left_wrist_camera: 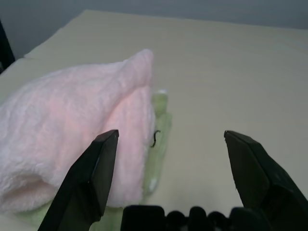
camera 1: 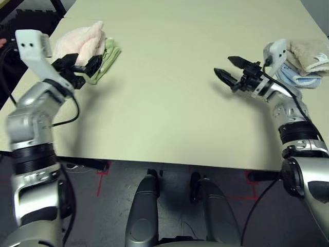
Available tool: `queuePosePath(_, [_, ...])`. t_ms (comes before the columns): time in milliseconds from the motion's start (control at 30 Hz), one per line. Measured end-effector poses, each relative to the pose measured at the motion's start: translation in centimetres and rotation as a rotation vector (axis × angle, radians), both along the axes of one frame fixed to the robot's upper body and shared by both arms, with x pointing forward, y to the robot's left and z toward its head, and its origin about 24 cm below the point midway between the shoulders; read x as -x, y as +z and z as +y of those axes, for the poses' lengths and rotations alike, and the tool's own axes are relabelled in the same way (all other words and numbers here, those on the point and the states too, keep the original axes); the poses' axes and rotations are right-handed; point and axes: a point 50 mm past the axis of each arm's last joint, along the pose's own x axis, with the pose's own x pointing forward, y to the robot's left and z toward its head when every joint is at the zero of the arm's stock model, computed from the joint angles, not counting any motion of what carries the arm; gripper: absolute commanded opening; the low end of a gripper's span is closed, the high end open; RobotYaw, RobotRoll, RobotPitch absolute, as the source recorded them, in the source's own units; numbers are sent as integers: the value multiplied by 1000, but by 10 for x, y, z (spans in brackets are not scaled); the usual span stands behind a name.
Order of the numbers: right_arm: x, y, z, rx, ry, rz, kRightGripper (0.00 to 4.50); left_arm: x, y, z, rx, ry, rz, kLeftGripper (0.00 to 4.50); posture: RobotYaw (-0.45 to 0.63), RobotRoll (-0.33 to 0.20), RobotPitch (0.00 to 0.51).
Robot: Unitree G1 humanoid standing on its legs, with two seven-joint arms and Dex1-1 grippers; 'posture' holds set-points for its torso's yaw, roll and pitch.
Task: Fold the towel and set it aside.
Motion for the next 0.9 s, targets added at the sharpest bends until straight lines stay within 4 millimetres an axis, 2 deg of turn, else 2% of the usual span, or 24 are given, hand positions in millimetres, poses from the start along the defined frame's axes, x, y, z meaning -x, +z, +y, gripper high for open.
queuePosePath(100, [-6,-2,-5,-82,-168,-24,4500,-20,-12,-14,15,78,-42,4443,-35,0,226])
queuePosePath(333, [-7,-29,-25,-168,-405,56,4500,-34,-39,-28,-165,87,-9,4443,-49,0,200])
queuePosePath(433, [-5,-35,-36,-200,-483,86,4500,-33,-49,-20,-208,95,10,4443,-47,0,197])
queuePosePath(567, [-2,-28,-53,-190,-512,59,4500,-28,-49,-7,-229,81,-10,4443,-44,0,193])
queuePosePath(900, [0,-26,-55,-186,-437,49,4500,-21,-39,16,-268,72,-17,4443,-40,0,191])
